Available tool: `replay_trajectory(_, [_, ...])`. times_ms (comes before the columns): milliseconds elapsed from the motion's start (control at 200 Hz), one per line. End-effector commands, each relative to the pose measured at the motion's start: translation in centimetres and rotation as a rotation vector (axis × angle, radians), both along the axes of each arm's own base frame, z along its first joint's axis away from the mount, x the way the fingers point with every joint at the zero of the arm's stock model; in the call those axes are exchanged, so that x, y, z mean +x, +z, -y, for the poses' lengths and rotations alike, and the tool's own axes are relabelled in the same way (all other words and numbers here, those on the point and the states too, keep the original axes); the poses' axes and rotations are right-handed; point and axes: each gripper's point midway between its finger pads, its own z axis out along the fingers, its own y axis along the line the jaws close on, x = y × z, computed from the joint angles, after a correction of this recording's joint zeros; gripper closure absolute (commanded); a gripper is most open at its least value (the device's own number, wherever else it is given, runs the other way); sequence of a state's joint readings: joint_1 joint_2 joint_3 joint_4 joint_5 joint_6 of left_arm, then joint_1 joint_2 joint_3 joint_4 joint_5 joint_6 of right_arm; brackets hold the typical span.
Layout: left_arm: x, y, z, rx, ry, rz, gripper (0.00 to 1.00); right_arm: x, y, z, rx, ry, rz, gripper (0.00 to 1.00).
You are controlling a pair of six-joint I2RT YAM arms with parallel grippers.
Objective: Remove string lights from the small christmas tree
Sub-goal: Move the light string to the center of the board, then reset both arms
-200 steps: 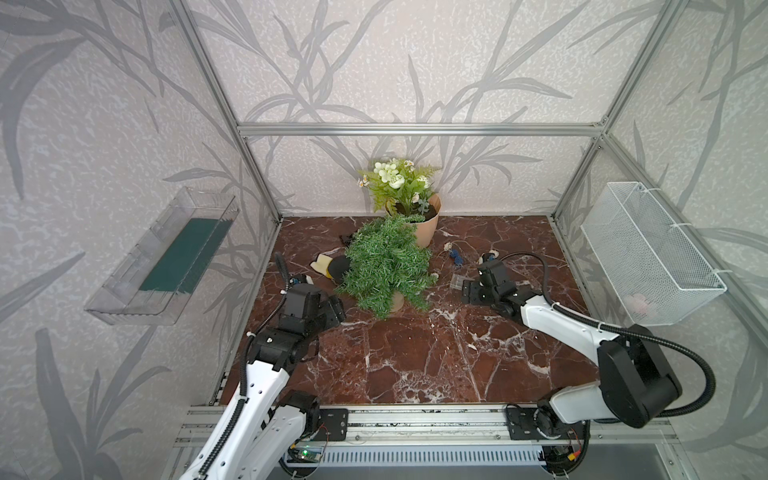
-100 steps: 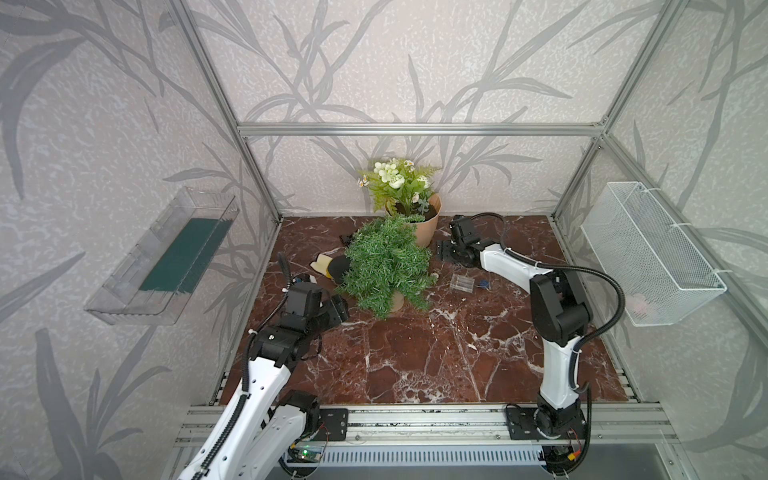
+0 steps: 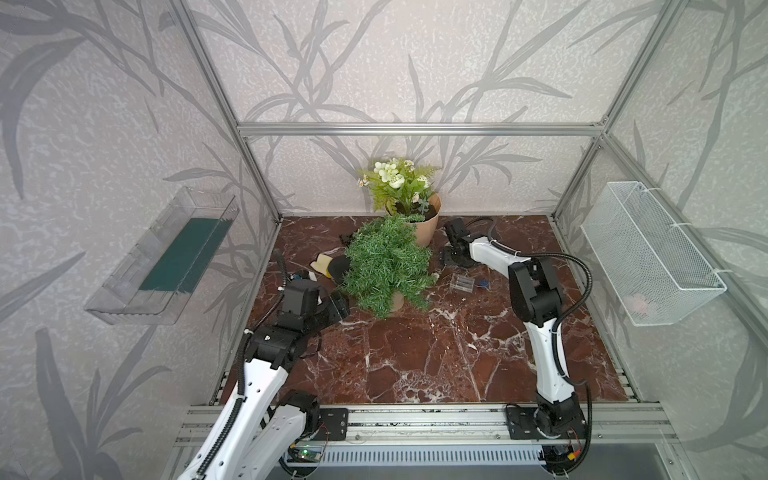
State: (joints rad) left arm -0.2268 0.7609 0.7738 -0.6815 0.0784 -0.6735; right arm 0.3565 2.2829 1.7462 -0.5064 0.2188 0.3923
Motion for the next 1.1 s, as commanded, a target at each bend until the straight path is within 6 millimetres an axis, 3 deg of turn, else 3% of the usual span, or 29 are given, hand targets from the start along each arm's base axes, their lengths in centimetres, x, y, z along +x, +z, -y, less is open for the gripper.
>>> replay_trajectory(0, [0.0,1.1,-0.2,-0.008,0.013,0.02,0.21,-3.6,-0.6,6.6,-0.1,-0.101,-0.107,0.1])
replay_trajectory(55, [0.1,1.1,-0.2,-0.006,0.015,0.022,0.21,-4.7,0.2,9.0,-0.091,-0.179,-0.095,0.1])
replay_trajectory(220, [0.1,1.0,-0.2,-0.011,0.016,0.024,0.21,-7.7,3.2,13.4,-0.056,-0.282,-0.047,0.1])
replay_trajectory(405, [-0.3,0.6,-0.4,-0.007,0.023,0.026,0.21,-10.9,3.6,16.6,-0.041,-0.346,-0.062,0.09])
replay_trajectory(545, [-0.7,0.7,-1.4,0.06,0.034,0.027,0.21,-11.1,5.3,14.0,0.064,-0.233,0.008,0.06])
replay_trajectory(560, [-0.7,0.7,-1.6,0.069,0.037,0.029,0.21,-10.9,6.5,13.6,0.073,-0.213,0.045,0.06])
replay_trajectory(665, [-0.5,1.5,-2.8,0.129,0.07,0.082,0.21,-11.2,10.2,10.6,0.055,-0.084,0.173,0.03])
replay_trajectory(795, [0.3,1.9,-4.9,0.254,0.132,0.145,0.2,-12.3,13.3,7.9,0.089,0.022,0.311,0.0])
replay_trajectory(905, [1.5,1.4,-7.5,0.391,0.244,0.185,0.13,-13.6,14.0,7.8,0.102,0.058,0.398,0.01])
replay_trajectory(945, [2.2,1.3,-8.0,0.446,0.253,0.222,0.01,-14.0,14.1,8.2,0.085,0.065,0.436,0.01])
replay_trajectory(1095, [4.7,0.6,-9.1,0.601,0.301,0.482,0.0,-15.1,13.4,9.1,0.001,0.128,0.578,0.01])
